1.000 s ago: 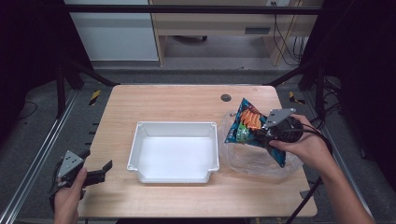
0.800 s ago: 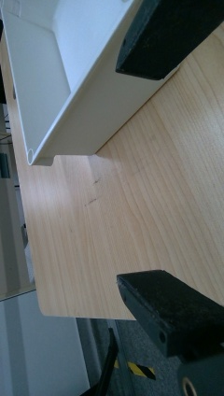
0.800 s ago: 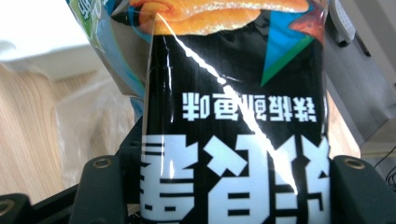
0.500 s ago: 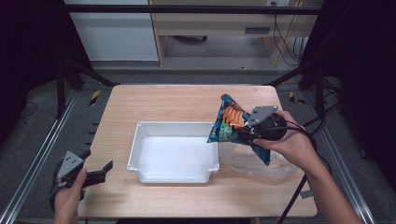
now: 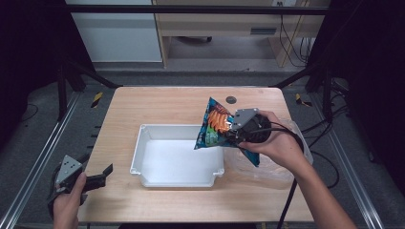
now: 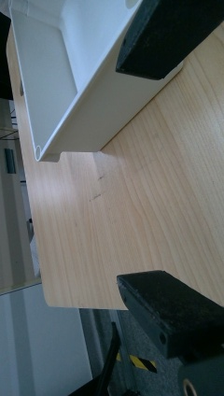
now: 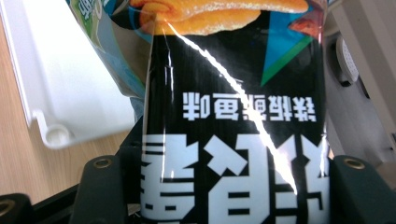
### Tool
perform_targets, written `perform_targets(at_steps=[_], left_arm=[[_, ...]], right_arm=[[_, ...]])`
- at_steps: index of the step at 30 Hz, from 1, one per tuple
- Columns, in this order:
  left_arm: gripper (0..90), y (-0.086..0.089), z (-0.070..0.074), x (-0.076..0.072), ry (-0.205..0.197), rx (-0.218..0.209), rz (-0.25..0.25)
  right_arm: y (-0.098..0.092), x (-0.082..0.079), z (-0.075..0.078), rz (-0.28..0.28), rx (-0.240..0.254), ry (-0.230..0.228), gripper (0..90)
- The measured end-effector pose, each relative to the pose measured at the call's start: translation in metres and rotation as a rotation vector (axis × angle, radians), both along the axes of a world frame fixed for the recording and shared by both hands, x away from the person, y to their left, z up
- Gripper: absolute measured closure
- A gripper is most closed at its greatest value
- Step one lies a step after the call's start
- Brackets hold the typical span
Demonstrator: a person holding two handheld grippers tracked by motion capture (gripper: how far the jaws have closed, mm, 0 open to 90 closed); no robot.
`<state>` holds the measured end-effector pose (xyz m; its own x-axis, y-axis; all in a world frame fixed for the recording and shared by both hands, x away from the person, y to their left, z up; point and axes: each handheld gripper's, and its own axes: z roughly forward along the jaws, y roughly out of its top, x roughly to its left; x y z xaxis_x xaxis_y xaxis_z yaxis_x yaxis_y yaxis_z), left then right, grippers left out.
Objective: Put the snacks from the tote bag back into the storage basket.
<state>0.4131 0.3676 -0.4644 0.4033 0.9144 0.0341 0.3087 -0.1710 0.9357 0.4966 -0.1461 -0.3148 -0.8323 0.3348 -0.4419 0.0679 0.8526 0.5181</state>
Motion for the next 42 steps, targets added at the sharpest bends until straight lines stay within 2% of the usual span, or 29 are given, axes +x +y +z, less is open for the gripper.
perform_targets(at_steps=[9,14,16,17,19,25,29,36,42], left_arm=[[0.9,0.002,-0.001,0.001,0.002,-0.003,0.009],[0.9,0.001,0.000,0.001,0.001,-0.001,0.006],[0.9,0.001,0.001,0.001,-0.005,-0.004,0.010],[0.8,0.001,0.000,0.001,-0.004,-0.005,0.011],[0.8,0.001,0.000,0.001,0.000,-0.004,0.013],[0.9,0.004,0.000,0.000,-0.006,-0.019,0.027],[0.9,0.004,0.001,0.001,-0.005,-0.010,0.019],[0.9,0.017,0.002,-0.001,-0.018,-0.051,0.064],[0.9,0.022,0.003,-0.001,-0.021,-0.051,0.078]], right_arm=[[0.023,0.005,-0.001,0.044,0.043,-0.007,39.3],[0.032,0.005,-0.003,0.054,0.035,-0.003,39.3],[0.035,0.004,-0.003,0.054,0.030,-0.021,39.5],[0.036,0.004,-0.002,0.052,0.024,-0.038,39.5],[0.038,0.003,-0.001,0.048,0.035,-0.045,39.5],[0.043,0.004,0.000,0.053,0.041,-0.041,39.5],[0.046,0.003,-0.001,0.062,0.036,-0.044,39.5],[0.050,0.001,0.002,0.072,0.045,-0.050,39.6],[0.055,0.000,0.001,0.080,0.049,-0.047,39.5]])
